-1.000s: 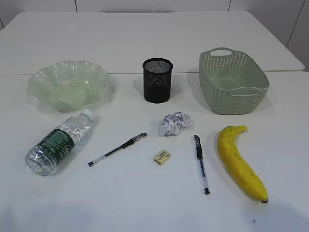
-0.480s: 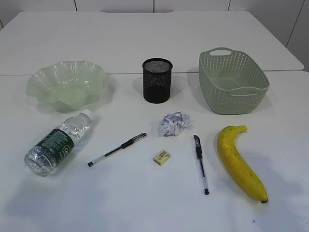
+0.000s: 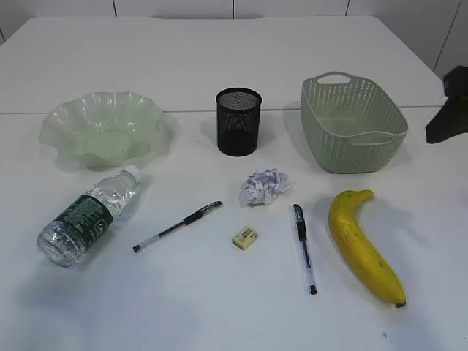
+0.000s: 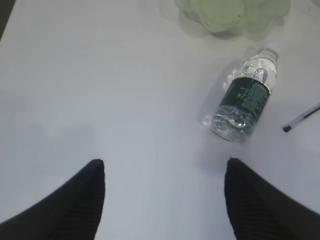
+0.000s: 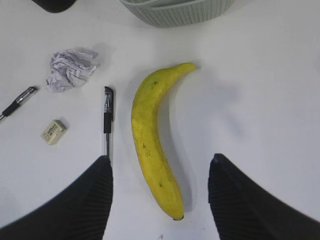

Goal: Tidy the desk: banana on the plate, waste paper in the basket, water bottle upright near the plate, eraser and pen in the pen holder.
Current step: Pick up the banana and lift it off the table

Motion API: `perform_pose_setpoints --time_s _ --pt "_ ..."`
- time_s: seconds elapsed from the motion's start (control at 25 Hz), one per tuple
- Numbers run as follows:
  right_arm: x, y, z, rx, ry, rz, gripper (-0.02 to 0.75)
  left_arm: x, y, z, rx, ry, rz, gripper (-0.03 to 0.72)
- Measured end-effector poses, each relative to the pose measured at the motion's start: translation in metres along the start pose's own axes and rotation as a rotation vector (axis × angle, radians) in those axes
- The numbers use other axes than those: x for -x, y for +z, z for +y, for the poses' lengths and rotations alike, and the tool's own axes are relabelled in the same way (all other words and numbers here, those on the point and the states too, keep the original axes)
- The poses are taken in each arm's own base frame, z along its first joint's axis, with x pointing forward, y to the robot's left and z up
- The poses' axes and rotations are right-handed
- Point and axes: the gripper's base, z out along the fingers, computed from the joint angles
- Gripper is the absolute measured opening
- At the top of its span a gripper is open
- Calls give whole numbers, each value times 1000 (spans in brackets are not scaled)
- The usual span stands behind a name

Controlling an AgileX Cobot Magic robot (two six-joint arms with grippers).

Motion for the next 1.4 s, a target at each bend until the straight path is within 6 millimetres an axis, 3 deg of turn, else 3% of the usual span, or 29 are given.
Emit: perform_pose_setpoints --time_s 0.2,0.36,0.56,0.6,0.92,1.4 --pt "26 44 -1 29 63 142 450 3 18 -9 -55 -48 91 527" --pt "36 74 5 30 88 204 450 4 25 -12 -66 -61 118 527" --pt "38 111 32 -21 48 240 450 6 25 -12 -69 -62 105 527" --pt "35 129 42 -60 36 244 450 6 25 -12 -70 -62 101 527" --pt "27 169 44 -119 95 300 450 6 25 -12 -70 -62 101 527" --pt "36 200 39 -182 197 296 450 6 25 -12 -70 -62 101 527"
